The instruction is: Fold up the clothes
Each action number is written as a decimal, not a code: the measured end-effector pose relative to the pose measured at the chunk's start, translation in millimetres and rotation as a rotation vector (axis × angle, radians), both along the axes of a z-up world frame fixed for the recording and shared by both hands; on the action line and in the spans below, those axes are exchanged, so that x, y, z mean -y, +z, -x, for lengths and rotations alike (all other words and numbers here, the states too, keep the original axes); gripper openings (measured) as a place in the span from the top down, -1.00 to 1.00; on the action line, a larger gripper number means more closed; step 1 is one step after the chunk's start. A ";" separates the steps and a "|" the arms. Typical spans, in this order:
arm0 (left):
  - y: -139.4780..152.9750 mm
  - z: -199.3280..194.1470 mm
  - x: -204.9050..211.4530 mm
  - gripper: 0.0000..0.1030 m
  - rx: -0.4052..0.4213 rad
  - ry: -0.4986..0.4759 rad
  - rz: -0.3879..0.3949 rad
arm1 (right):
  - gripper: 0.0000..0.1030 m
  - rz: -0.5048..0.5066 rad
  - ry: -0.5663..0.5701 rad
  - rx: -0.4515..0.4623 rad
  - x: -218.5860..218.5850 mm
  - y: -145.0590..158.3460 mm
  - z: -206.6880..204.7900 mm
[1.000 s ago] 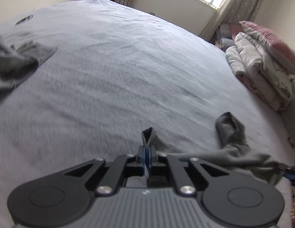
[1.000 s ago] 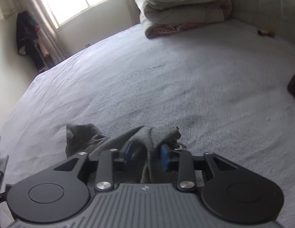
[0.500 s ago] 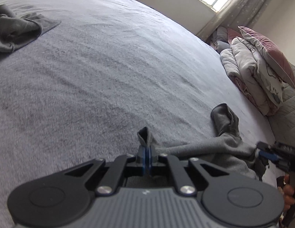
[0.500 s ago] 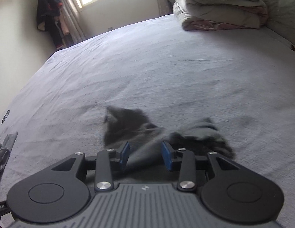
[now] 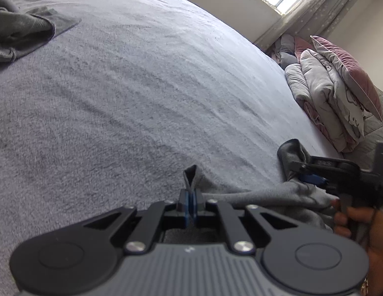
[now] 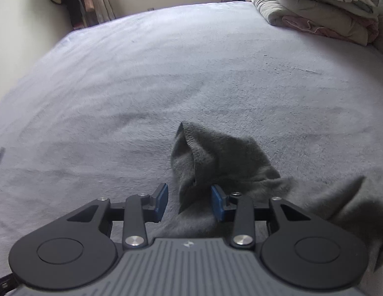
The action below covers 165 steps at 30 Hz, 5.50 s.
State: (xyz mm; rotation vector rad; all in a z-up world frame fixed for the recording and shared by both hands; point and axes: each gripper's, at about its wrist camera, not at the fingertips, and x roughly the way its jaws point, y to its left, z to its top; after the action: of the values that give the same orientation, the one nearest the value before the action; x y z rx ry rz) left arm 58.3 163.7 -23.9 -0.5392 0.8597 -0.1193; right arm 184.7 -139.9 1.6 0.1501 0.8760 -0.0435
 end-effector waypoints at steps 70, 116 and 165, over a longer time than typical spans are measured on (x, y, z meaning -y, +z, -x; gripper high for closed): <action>14.0 30.3 89.6 0.09 0.099 -0.388 -0.136 | 0.23 -0.191 0.061 0.070 59.1 -0.8 164.4; 49.9 117.5 169.8 0.89 0.108 -0.789 -0.065 | 0.92 0.026 -0.353 0.302 194.9 69.5 194.3; 32.0 33.8 106.1 0.12 0.013 -0.438 0.023 | 0.79 -0.360 -0.011 -0.044 143.1 8.0 168.7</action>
State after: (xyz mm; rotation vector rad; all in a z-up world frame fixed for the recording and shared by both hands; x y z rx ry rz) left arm 24.4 57.6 8.1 -0.3637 0.9543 -0.5315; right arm 16.1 -283.0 9.5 0.4918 0.9212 0.1017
